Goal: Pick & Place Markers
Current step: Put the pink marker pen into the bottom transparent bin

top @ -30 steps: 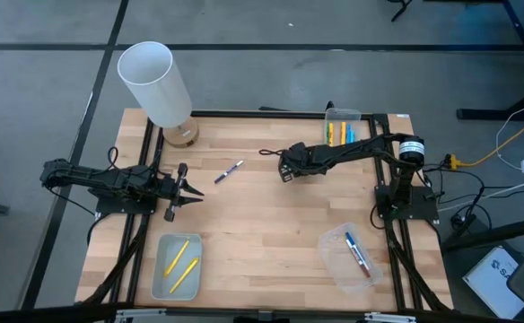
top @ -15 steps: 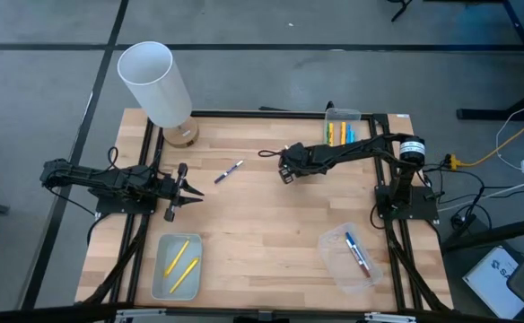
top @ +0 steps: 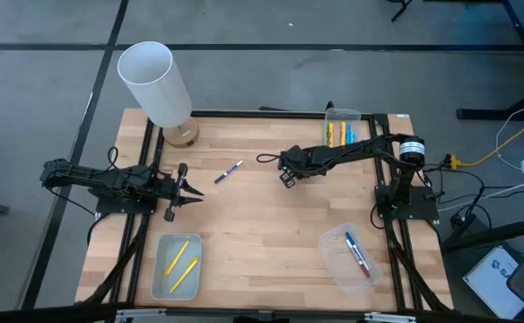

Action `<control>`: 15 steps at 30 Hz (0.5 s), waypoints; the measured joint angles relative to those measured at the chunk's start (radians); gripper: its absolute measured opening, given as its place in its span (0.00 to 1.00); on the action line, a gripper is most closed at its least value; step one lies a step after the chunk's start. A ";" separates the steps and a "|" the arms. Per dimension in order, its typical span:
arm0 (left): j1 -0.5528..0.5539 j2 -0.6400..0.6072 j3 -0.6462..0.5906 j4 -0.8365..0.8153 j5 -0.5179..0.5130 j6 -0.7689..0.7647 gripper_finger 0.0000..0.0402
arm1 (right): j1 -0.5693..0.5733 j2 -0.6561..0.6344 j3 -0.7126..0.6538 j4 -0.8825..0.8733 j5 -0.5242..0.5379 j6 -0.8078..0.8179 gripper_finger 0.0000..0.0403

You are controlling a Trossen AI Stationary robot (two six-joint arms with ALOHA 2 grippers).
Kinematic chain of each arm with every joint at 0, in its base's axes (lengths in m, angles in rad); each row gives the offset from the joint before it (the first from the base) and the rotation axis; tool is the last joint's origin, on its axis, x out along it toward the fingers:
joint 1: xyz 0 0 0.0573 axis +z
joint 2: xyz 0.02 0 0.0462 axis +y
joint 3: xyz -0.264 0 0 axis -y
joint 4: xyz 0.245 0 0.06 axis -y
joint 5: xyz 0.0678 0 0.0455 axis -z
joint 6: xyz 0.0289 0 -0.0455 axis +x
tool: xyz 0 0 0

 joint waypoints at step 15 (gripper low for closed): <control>0.000 0.000 0.000 0.000 0.000 0.000 0.17 | 0.049 -0.004 0.132 -0.065 -0.008 -0.074 0.09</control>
